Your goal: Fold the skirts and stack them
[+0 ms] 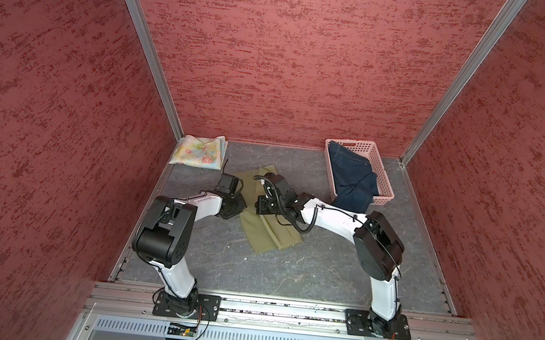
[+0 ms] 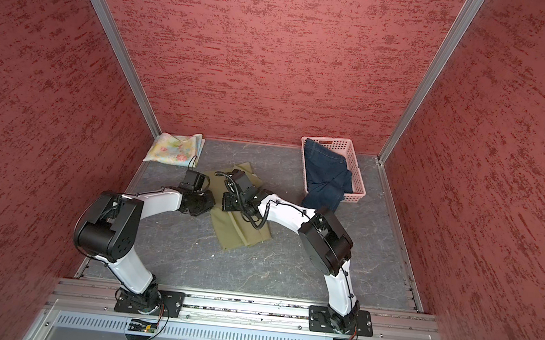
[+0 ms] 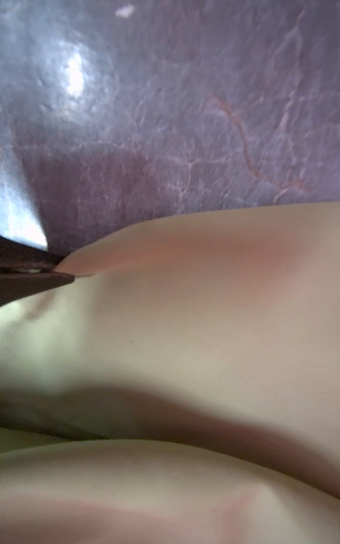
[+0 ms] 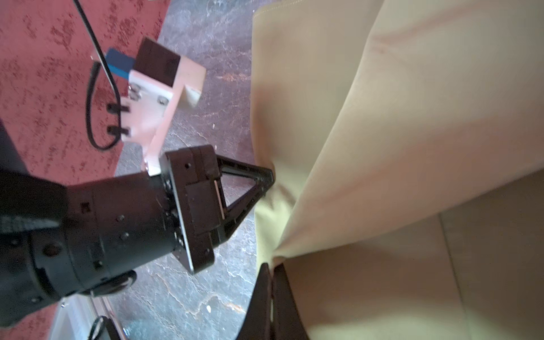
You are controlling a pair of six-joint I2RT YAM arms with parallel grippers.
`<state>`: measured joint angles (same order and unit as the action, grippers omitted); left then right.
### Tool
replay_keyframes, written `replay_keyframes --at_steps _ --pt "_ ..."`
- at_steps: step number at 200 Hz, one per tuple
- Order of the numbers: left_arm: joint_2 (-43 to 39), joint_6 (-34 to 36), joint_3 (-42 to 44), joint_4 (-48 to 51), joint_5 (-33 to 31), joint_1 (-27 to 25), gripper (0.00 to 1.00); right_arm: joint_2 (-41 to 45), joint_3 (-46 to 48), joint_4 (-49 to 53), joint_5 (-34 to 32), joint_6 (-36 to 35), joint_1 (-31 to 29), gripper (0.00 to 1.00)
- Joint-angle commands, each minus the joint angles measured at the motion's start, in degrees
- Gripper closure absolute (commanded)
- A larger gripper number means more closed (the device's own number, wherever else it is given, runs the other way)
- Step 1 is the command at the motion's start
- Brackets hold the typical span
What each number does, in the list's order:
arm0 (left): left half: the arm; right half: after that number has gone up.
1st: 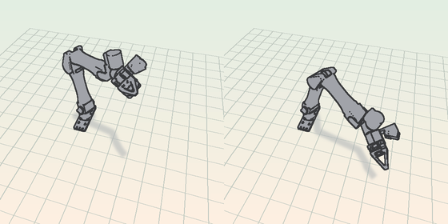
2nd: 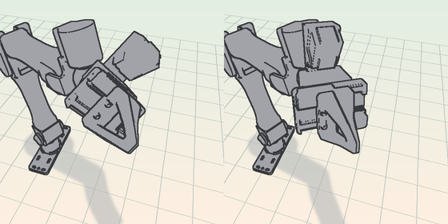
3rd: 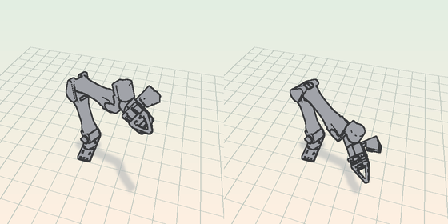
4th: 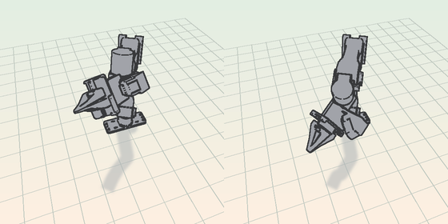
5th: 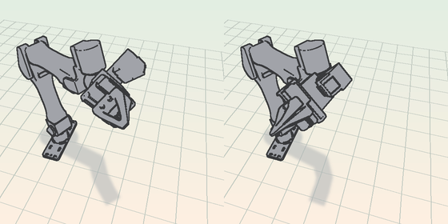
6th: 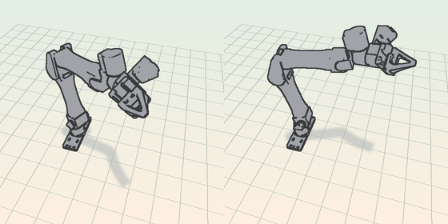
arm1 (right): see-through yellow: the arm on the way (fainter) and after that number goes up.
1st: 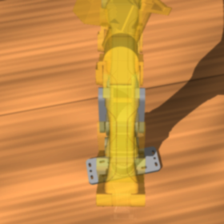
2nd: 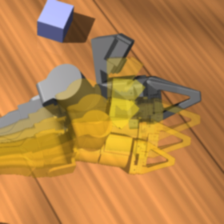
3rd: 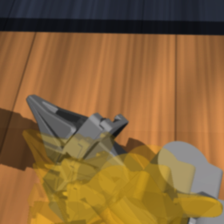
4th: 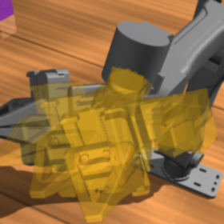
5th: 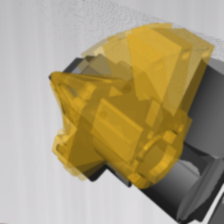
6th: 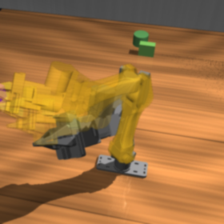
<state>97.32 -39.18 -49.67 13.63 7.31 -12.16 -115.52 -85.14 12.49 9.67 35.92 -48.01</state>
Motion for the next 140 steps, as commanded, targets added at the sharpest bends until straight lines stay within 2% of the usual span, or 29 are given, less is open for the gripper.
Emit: replay_keyframes --at_steps 1,140 --pt "-0.7 -0.1 1.3 0.4 0.9 0.5 0.99 -0.8 -2.2 -2.4 -0.1 3.9 -0.2 1.00" --pt "-0.2 -0.1 1.3 -1.0 2.3 1.5 0.99 -4.9 -6.6 -2.4 -0.3 9.7 -0.4 1.00"
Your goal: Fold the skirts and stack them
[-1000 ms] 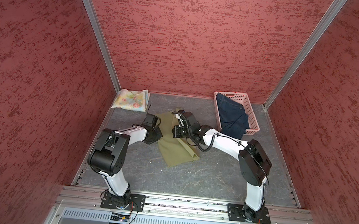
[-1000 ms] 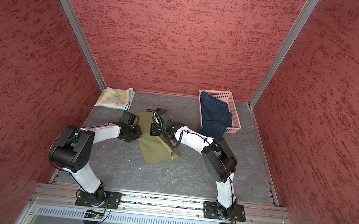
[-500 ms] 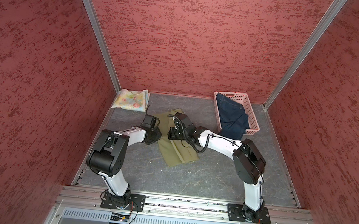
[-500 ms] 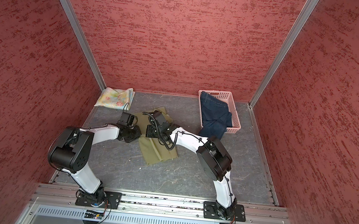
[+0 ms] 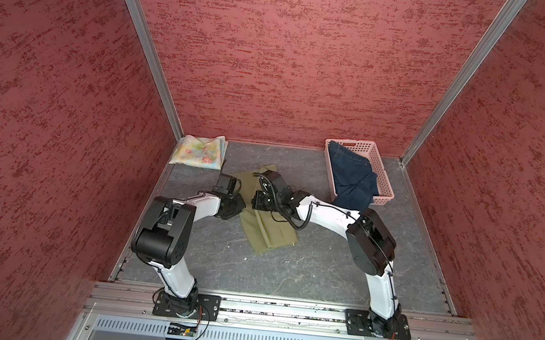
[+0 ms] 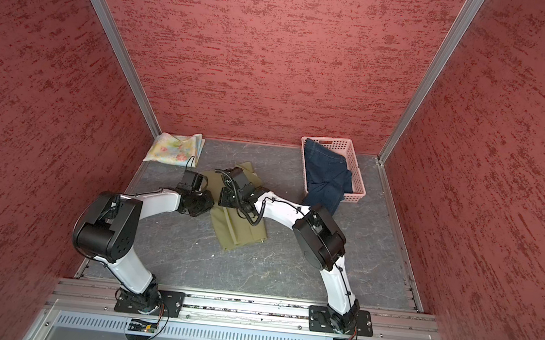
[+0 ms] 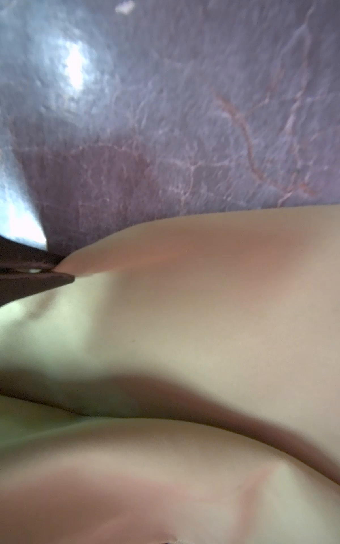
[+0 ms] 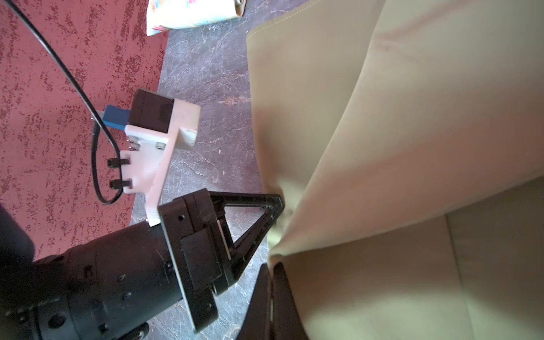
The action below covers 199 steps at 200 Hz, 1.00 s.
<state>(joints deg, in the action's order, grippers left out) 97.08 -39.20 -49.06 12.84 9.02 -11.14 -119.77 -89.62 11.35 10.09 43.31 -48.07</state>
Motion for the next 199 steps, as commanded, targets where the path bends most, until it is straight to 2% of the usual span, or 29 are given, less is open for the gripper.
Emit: replay_keyframes --at_steps 1,107,124,145,167,184,199 --pt "0.0 -0.1 0.7 -0.2 0.5 0.4 0.99 -0.6 -2.1 -1.3 -0.7 2.4 -0.3 1.00" --pt "-0.7 -0.6 1.2 -1.1 1.7 1.5 0.99 -4.2 -6.9 -0.5 -1.1 4.3 -0.9 1.00" --pt "-1.5 -0.7 1.6 -1.2 1.8 1.9 0.99 -4.2 -6.6 -0.5 -0.9 4.2 -0.9 0.90" --pt "-3.1 -0.7 2.0 -0.8 1.9 2.7 0.98 -2.8 -6.3 -1.1 -1.4 3.1 -0.8 0.68" --pt "-5.7 -0.5 2.2 0.4 1.9 4.1 0.97 -0.6 -6.3 -1.6 -2.0 1.6 -0.3 0.52" --pt "-7.9 -0.3 2.3 1.8 1.6 5.1 0.93 1.3 -6.0 -2.0 -2.5 0.9 0.2 0.48" --pt "-9.8 0.0 2.4 2.8 1.3 5.7 0.85 3.0 -5.3 -2.0 -3.3 0.4 0.8 0.47"
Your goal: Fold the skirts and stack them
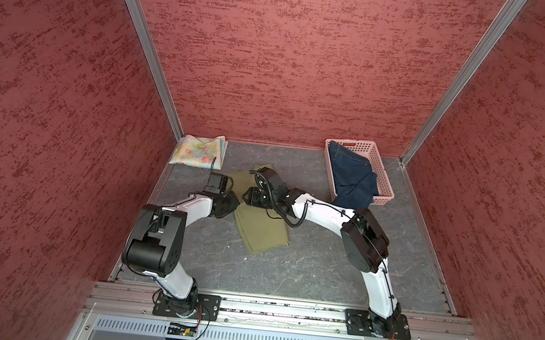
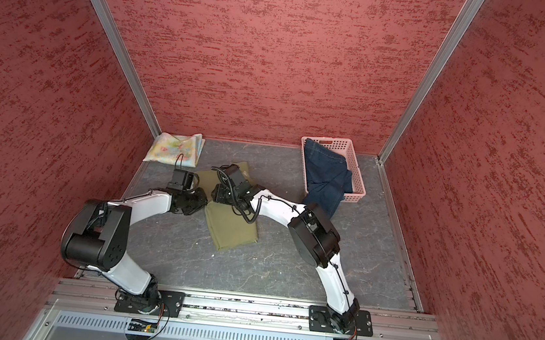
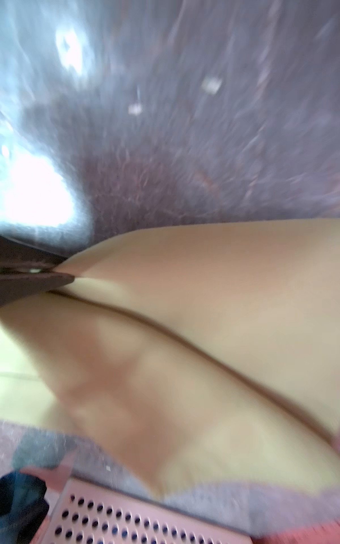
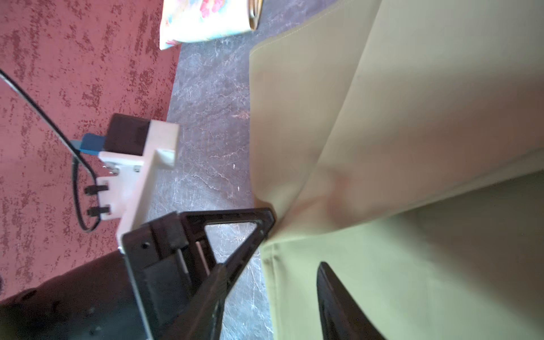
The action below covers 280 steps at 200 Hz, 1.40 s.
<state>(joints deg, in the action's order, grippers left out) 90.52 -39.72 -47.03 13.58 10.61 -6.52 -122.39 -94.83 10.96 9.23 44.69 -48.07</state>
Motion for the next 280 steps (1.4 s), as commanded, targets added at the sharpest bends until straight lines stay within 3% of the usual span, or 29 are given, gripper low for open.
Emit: replay_keyframes --at_steps 1,36,61,80,137,195,215,238,280 --pt "-3.3 0.6 0.4 2.1 -0.3 1.1 0.84 5.7 0.0 -1.6 -2.5 -1.0 0.9 0.47" --pt "-5.5 1.0 1.9 3.5 -0.7 1.4 0.52 9.7 5.8 -1.6 -3.8 -1.3 3.0 0.43" --pt "-7.1 1.0 3.9 4.0 -1.4 1.4 0.41 13.2 12.3 -2.2 -5.2 -2.2 4.0 0.41" --pt "-9.2 1.8 5.7 3.7 -2.1 0.8 0.41 15.3 16.9 -2.0 -6.4 -3.3 4.6 0.39" --pt "-10.3 6.8 6.8 6.4 -8.2 -6.8 0.43 19.2 25.2 -2.3 -4.1 -6.3 6.9 0.39" --pt "-5.1 6.6 6.8 6.7 -9.9 -9.3 0.51 20.4 28.3 1.6 -7.8 -11.1 6.9 0.39" --pt "-2.9 5.8 5.8 7.0 -10.4 -11.6 0.69 22.5 29.2 2.0 -9.6 -11.5 7.5 0.38" --pt "-0.9 3.5 4.5 7.4 -9.9 -15.0 0.90 25.1 30.8 0.9 -6.2 -10.1 10.8 0.38" --pt "1.3 -3.9 0.6 7.7 -8.6 -27.0 0.93 29.2 31.9 1.8 -5.8 -12.0 16.8 0.37"
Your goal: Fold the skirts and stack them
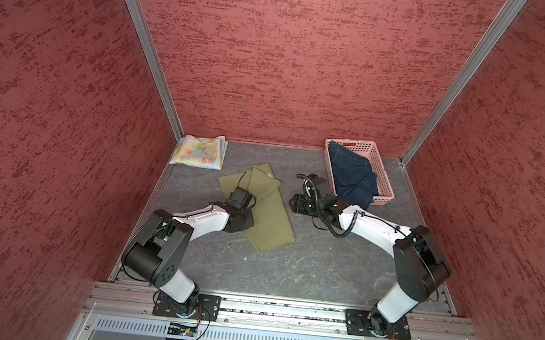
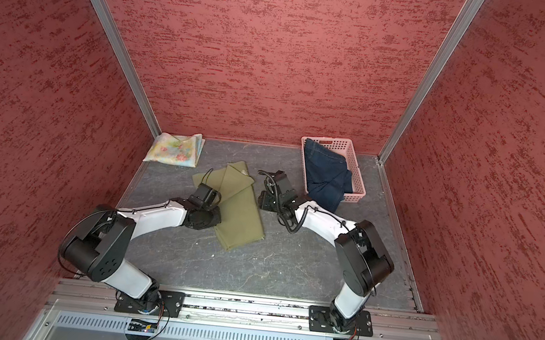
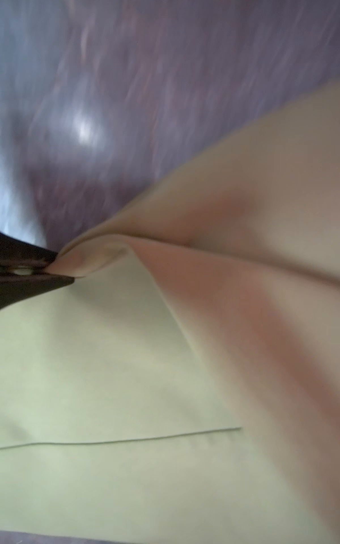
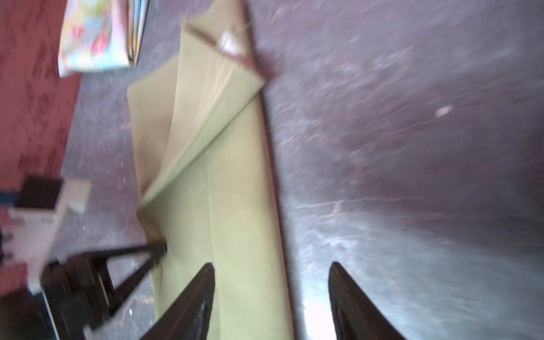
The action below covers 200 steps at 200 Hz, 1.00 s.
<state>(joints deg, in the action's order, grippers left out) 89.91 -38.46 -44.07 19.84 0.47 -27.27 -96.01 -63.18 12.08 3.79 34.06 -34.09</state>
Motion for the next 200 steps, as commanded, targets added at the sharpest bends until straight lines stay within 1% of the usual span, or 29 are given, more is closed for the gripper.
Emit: replay_keyframes --at_steps 1,15,32,42,49,55,64,73,86,109,134,150,168,182,200 --pt "2.0 -5.4 -2.4 1.4 1.6 -6.7 0.93 2.9 0.2 0.7 -0.4 -1.5 2.9 0.37" --pt "3.4 -7.4 -4.4 1.1 2.2 -11.8 0.93 3.7 0.0 1.1 -0.8 -2.5 4.2 0.36" --pt "4.8 -7.8 -6.5 0.4 4.1 -17.0 0.86 4.2 -0.7 1.5 -1.2 -4.0 4.7 0.34" --pt "4.2 -7.2 -7.0 0.0 4.6 -18.9 0.79 4.3 -0.9 1.5 -0.9 -4.9 4.9 0.33" --pt "3.0 -6.6 -6.8 -0.4 4.8 -19.6 0.71 4.4 -0.9 1.2 -0.8 -5.2 4.9 0.32" --pt "1.5 -6.2 -6.2 -0.6 4.7 -19.7 0.62 4.5 -0.7 0.8 -0.5 -5.4 4.9 0.32" --pt "-1.2 -5.8 -4.9 -0.7 4.4 -19.3 0.53 4.5 -0.4 -0.2 0.4 -5.7 4.9 0.31" --pt "-4.2 -5.3 -3.3 -0.8 4.4 -18.1 0.47 4.3 -0.4 -0.9 1.0 -5.7 4.9 0.31" --pt "-8.6 -4.3 -0.9 -0.3 4.8 -15.3 0.41 3.6 -0.8 -1.7 1.7 -5.4 4.9 0.30" --pt "-15.7 -3.1 3.4 2.2 5.6 -7.5 0.39 1.4 -1.7 -3.3 3.0 -4.7 4.8 0.30" --pt "-20.5 -3.4 6.6 5.6 5.9 2.6 0.39 -1.9 -4.2 -3.9 3.0 -4.4 3.8 0.31" --pt "-21.2 -3.6 7.3 7.2 5.4 8.2 0.39 -4.4 -6.4 -3.5 1.6 -4.1 2.8 0.31" --pt "-19.3 -2.6 7.1 7.4 6.2 13.3 0.39 -7.6 -9.1 -2.3 0.7 -3.4 1.9 0.34" --pt "-17.4 -1.8 6.6 7.3 6.3 15.5 0.39 -9.6 -10.6 -1.9 -1.0 -3.2 1.2 0.35" --pt "-15.2 -0.9 5.8 6.7 5.0 16.2 0.39 -12.2 -12.6 -0.9 -2.9 -3.3 0.4 0.35"
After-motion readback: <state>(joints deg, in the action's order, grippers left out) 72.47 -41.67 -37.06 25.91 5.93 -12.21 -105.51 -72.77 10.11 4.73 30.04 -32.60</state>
